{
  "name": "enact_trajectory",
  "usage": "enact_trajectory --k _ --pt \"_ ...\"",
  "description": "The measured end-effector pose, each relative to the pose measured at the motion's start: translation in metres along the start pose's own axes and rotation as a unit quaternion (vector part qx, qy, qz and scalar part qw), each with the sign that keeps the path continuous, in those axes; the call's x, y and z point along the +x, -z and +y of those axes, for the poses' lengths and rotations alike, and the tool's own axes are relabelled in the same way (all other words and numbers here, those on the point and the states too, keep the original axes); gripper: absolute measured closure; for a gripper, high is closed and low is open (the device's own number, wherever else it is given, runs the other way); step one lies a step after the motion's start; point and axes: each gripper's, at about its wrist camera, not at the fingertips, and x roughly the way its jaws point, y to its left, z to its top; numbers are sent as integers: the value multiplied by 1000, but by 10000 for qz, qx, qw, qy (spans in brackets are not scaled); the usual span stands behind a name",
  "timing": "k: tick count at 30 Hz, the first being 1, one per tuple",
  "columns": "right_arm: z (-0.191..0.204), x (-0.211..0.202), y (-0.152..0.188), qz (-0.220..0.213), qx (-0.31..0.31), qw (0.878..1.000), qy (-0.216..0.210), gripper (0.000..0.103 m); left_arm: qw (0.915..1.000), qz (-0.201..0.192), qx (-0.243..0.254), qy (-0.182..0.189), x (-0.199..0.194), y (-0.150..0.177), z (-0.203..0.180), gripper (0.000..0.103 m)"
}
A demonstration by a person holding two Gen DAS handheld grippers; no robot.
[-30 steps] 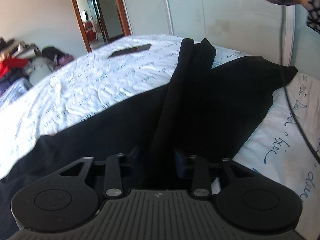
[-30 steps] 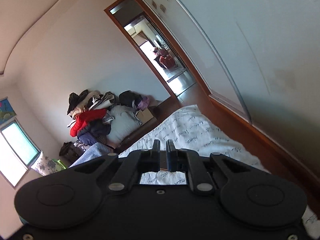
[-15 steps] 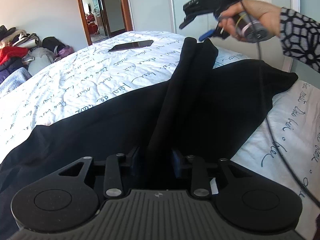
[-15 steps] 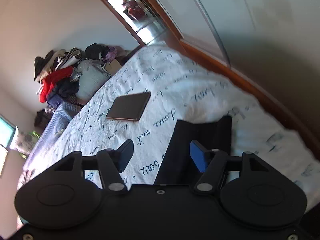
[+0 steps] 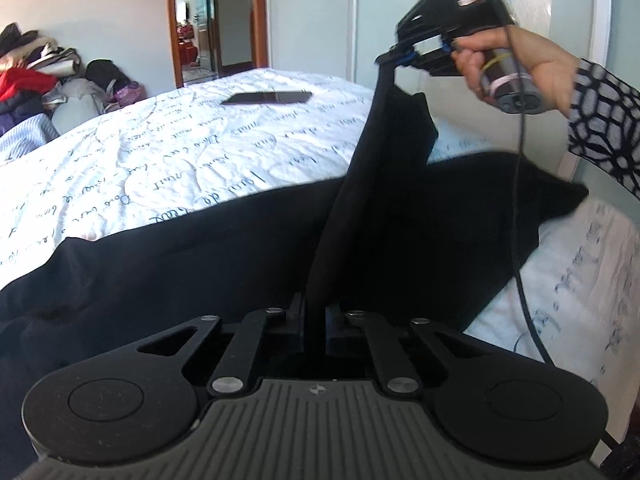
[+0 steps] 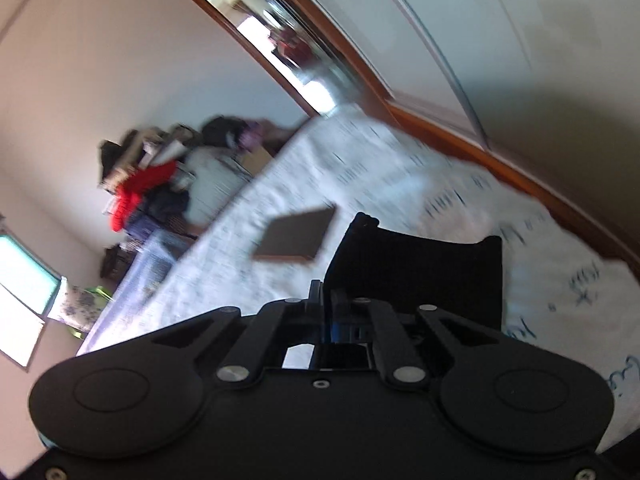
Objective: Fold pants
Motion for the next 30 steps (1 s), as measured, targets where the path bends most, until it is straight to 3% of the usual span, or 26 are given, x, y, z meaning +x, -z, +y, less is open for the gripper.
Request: enact_trajectory --k 6,10,15,19,30 --pt "13 -79 -9 -790 22 9938 -788 98 9986 -526 -84 22 -27 -9 3 96" --pt "-18 -137 16 -979 -7 9946 -334 98 9990 -238 218 303 -26 -3 -5 96" --pt "-95 -172 63 -643 830 9935 431 98 9978 62 570 324 -15 11 -19 96" --pt "-131 -192 90 -677 1571 9843 443 98 9977 64 575 364 -16 11 -16 96" --pt "-134 -227 120 -806 1473 9842 563 98 9951 146 908 361 -21 24 -22 96"
